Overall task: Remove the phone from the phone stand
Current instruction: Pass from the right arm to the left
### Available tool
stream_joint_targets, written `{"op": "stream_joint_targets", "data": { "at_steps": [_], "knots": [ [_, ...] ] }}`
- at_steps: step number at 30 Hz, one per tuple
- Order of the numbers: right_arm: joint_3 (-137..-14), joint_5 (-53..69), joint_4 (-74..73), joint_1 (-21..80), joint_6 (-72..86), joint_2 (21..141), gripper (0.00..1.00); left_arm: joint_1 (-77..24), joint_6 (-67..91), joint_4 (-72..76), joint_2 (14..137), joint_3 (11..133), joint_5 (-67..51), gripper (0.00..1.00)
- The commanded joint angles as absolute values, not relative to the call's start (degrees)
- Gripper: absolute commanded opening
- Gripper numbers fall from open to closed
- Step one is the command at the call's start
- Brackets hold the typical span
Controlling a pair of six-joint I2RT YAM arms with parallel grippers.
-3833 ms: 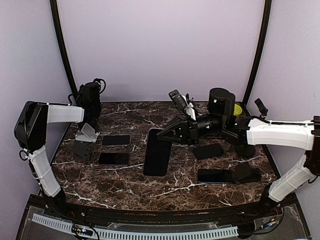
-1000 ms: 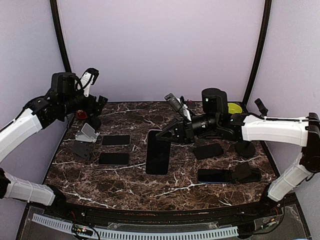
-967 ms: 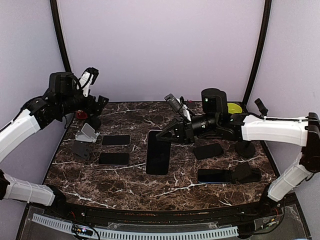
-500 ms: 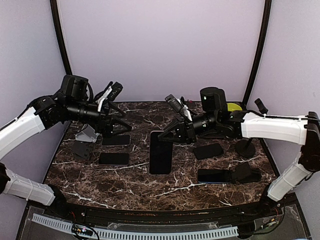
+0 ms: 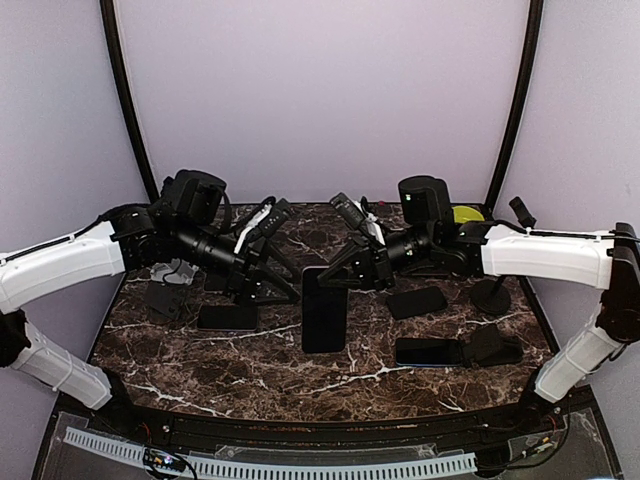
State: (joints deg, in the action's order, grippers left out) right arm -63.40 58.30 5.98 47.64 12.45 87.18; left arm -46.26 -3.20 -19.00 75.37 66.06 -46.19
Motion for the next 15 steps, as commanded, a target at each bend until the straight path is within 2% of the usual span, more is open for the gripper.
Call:
{"op": "stream_joint_targets", "data": {
  "at_steps": [1, 5, 9, 15],
  "knots": [
    [-65.0, 60.0, 8.8, 47.3, 12.1, 85.9, 0.00, -47.4, -0.1, -13.9, 76.5, 64.1, -49.1, 0.64],
    [-64.7, 59.4, 8.9, 47.3, 11.9, 85.7, 0.00, -49.3, 1.3, -11.9, 78.6, 63.7, -49.7, 0.56],
    [-64.6, 59.1, 8.8, 47.3, 11.9, 85.5, 0.00, -50.0, 2.8, -9.8, 80.1, 63.4, -50.5, 0.44],
    [-64.1, 58.9, 8.3, 47.2, 11.2, 85.1, 0.00, -50.1, 5.8, -5.1, 79.8, 61.5, -51.9, 0.13]
  ]
}}
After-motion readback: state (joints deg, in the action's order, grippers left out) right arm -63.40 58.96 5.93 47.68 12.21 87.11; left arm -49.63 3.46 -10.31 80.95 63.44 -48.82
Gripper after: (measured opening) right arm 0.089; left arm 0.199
